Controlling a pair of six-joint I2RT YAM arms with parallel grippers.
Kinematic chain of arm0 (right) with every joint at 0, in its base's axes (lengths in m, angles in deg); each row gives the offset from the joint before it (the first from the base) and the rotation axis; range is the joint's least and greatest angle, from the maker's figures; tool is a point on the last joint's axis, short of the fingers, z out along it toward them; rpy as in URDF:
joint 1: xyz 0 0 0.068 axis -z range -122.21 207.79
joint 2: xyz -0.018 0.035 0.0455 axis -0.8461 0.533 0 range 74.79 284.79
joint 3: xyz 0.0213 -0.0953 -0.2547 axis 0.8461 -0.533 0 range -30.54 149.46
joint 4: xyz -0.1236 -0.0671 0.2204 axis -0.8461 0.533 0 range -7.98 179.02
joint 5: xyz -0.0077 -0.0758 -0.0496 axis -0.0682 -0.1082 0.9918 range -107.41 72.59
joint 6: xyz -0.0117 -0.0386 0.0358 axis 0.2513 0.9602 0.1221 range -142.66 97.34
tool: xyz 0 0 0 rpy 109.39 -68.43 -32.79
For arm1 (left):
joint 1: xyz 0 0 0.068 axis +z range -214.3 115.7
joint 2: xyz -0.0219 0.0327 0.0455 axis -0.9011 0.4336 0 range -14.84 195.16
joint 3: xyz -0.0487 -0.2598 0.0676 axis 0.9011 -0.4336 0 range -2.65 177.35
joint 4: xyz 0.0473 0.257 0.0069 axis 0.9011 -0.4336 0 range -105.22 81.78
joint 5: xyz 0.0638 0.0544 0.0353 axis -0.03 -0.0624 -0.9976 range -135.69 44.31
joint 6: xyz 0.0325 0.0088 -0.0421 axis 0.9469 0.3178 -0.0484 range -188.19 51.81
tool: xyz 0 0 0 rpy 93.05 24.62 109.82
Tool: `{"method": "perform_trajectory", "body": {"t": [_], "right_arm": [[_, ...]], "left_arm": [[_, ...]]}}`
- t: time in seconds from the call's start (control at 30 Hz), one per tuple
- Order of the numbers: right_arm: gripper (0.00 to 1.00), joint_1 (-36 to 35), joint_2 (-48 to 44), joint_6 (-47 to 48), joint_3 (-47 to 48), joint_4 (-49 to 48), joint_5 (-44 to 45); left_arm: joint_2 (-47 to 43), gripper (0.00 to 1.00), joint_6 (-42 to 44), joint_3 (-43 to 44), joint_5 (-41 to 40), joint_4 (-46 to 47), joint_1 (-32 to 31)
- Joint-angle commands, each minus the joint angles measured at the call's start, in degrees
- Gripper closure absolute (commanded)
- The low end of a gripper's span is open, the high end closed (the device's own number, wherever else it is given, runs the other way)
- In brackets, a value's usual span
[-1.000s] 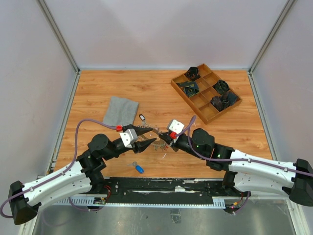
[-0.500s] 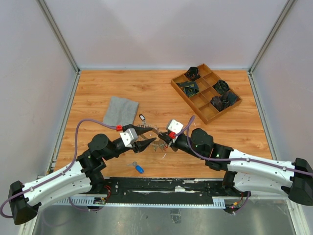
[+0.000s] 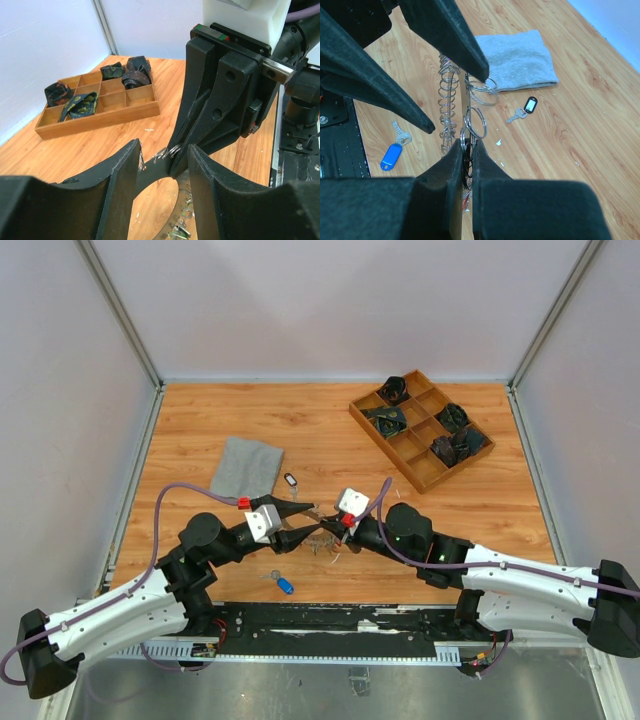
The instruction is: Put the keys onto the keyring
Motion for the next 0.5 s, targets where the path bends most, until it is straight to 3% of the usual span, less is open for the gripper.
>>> {"method": "perform_trajectory", "body": {"t": [0.0, 0.27, 0.47], "right_arm": [[0.99, -1.13, -0.69, 0.81, 1.60, -3.25, -2.15], [0.99, -1.18, -2.03, 7.23, 2.52, 0.70, 2.55], [0.99, -1.18, -3.47, 9.78, 3.10, 1.83, 5.96]], "left_arm": [[-0.55, 0.51, 0.88, 1.87, -0.77, 0.54, -0.36], [-3.18, 0.51, 0.75, 3.66, -4.63, -5.23, -0.41], [-7.13, 0.50, -3.88, 2.82, -6.56, -6.01, -0.41]]}}
